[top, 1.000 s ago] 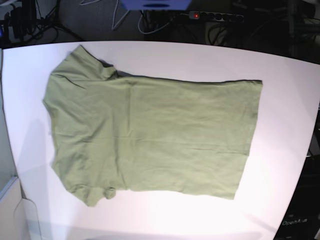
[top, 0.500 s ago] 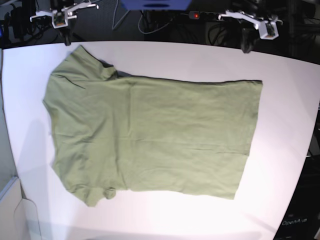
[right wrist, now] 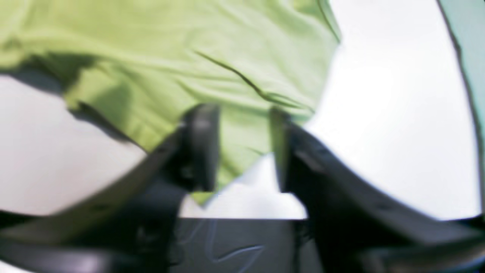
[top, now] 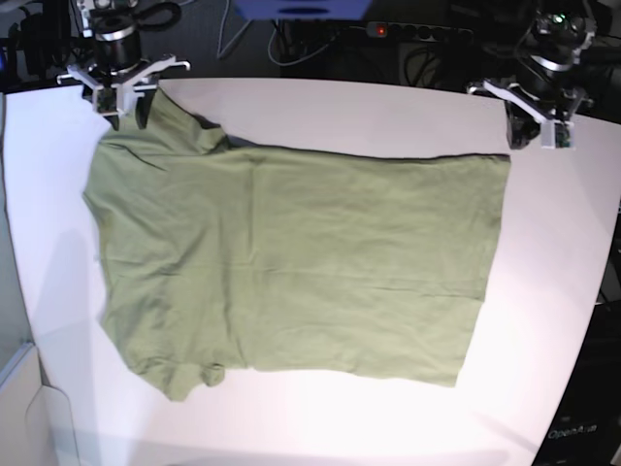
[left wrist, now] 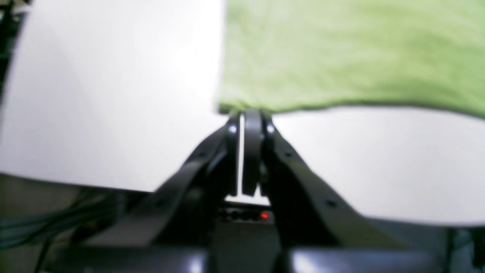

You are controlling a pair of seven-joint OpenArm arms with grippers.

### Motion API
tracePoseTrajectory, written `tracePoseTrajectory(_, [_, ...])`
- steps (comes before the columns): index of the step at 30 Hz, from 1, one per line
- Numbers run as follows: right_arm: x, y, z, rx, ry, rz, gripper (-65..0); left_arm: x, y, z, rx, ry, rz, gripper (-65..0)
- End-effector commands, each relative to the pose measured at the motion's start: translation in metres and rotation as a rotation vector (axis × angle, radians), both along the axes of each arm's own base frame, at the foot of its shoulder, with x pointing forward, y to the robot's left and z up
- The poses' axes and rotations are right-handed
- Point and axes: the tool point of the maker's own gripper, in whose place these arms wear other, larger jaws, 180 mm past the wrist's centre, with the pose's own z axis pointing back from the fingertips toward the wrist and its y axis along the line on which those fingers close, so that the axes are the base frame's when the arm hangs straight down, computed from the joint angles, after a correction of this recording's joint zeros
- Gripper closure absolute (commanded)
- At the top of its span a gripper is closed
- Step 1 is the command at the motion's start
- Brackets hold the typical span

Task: Fold the T-shirt properly
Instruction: 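Lower both grippers to the shirt's shoulder corners beside the collar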

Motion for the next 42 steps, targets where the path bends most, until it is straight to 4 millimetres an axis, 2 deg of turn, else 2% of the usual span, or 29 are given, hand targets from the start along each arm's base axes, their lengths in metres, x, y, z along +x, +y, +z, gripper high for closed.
tracePoseTrajectory(1, [0.002, -0.001, 0.008, 0.008, -0.032, -0.006, -34.0, 0.003, 0.003, 0.008, 0.013, -0.021, -0.007, -1.1])
tracePoseTrajectory(3, [0.000, 0.000, 0.008, 0.041, -0.033, -0.024, -39.5, 0.005, 0.011, 0.011, 0.027, -0.016, 0.004, -1.1])
tracePoseTrajectory(5, [-0.001, 0.004, 0.007, 0.066, -0.031, -0.029, -41.5, 0.010, 0.014, 0.014, 0.038, -0.022, 0.002, -1.1])
tracePoseTrajectory(9, [-0.003, 0.013, 0.004, 0.181, -0.037, -0.088, -41.5, 0.017, 0.024, 0.020, 0.057, -0.033, 0.018, -1.1])
tracePoseTrajectory(15, [-0.007, 0.010, -0.011, 0.326, -0.026, -0.194, -41.5, 0.026, 0.039, 0.026, 0.114, -0.033, 0.045, -1.1])
tracePoseTrajectory(17, [-0.002, 0.006, -0.015, 0.331, -0.030, -0.207, -41.5, 0.031, 0.045, 0.028, 0.161, -0.029, 0.048, -1.1])
tracePoseTrajectory(20, [-0.006, 0.000, -0.024, 0.322, -0.011, -0.224, -41.5, 0.033, 0.049, 0.029, 0.208, -0.016, 0.055, -1.1])
tracePoseTrajectory(25, [-0.001, -0.007, -0.022, 0.311, -0.027, -0.237, -41.5, 0.035, 0.052, 0.030, 0.226, -0.016, 0.055, -1.1])
tracePoseTrajectory(32, [-0.009, -0.022, -0.028, 0.289, -0.012, -0.278, -41.5, 0.038, 0.051, 0.031, 0.220, -0.025, 0.059, -1.1])
tracePoseTrajectory(37, [-0.020, -0.022, -0.044, 0.291, 0.035, -0.294, -41.5, 0.038, 0.052, 0.031, 0.222, -0.026, 0.058, -1.1])
tracePoseTrajectory(42, [-0.017, -0.010, -0.048, 0.332, 0.034, -0.284, -40.9, 0.038, 0.054, 0.032, 0.227, -0.026, 0.059, -1.1])
